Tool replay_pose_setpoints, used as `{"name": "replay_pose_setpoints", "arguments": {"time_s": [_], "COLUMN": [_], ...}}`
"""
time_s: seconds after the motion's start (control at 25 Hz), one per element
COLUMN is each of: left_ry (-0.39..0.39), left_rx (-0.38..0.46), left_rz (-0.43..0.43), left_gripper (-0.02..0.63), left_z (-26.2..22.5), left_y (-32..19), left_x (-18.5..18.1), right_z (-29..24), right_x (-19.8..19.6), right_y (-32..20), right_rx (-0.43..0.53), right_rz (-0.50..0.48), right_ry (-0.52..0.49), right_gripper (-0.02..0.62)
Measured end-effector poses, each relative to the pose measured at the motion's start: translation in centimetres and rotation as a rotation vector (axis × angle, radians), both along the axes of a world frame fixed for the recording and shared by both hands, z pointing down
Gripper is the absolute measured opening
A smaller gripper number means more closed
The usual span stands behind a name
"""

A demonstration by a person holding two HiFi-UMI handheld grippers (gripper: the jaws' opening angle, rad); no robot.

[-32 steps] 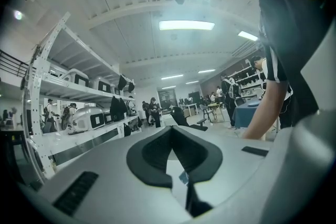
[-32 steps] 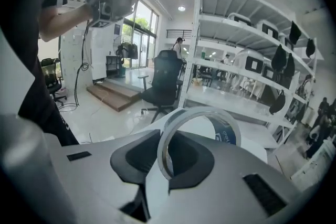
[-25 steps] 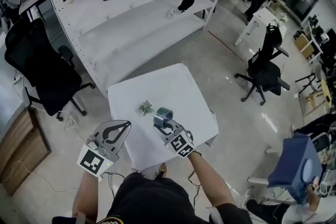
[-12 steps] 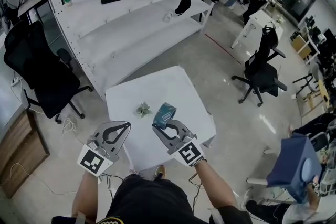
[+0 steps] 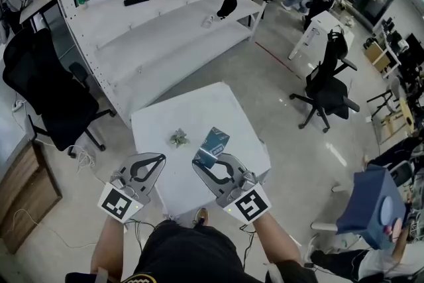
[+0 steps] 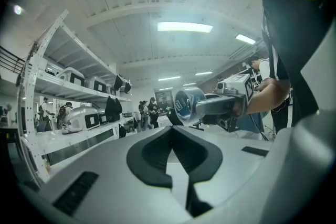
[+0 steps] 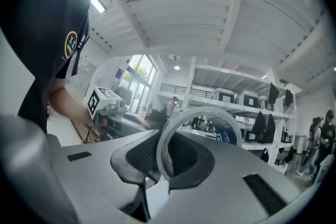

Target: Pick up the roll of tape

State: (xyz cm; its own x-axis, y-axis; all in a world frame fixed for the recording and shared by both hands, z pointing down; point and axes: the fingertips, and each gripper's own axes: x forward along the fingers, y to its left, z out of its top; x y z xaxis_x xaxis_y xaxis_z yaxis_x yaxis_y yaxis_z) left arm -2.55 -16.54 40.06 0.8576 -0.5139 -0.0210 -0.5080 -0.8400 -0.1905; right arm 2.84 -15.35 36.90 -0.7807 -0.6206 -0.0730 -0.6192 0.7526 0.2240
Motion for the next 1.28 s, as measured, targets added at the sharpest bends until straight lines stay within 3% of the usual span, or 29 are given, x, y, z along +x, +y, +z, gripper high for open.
{"name": "replay_pose_setpoints", "arguments": {"time_s": [1.28], "left_ry": [-0.016], "left_rx": [0.029], "left_rz": [0.023], "left_gripper": [0.017], "left_z": [-1.0], "left_y": [-0.4], "left_x": [1.0], "right_z": [1.5], "right_x": [1.8], "right_y": [-1.4], "right_rx": [0.027], "right_rz": [0.050], "right_ry": [0.007], "right_gripper": [0.066]}}
